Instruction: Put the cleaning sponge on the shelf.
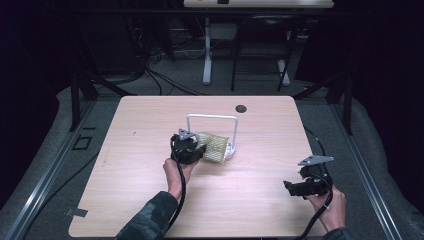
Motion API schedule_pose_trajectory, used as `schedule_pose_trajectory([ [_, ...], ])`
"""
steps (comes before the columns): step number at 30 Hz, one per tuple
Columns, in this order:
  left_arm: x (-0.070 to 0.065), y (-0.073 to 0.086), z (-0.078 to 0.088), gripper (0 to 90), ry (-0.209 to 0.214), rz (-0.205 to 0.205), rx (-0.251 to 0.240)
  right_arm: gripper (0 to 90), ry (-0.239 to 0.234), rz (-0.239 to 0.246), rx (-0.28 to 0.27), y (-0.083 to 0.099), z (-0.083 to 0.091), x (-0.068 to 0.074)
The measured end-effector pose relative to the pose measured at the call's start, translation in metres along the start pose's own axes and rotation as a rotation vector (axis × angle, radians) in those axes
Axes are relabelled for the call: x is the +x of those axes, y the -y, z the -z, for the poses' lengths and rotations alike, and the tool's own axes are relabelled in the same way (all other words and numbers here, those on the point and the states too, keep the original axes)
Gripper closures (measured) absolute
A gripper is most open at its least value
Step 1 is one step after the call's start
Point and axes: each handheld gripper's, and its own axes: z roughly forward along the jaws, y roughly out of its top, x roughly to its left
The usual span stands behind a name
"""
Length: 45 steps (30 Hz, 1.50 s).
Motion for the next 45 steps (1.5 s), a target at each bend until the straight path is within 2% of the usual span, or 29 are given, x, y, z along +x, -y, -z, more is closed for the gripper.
schedule_pose_trajectory([
  [17, -0.002, 0.001, -0.019, 64.9, -0.039, 0.055, -0.001, 11.2, -0.002, 0.007, 0.008, 0.000, -0.001, 0.000],
  [45, -0.005, 0.003, -0.043, 63.9, -0.110, 0.086, 0.023, 11.4, -0.009, 0.006, 0.012, 0.000, -0.002, 0.000],
])
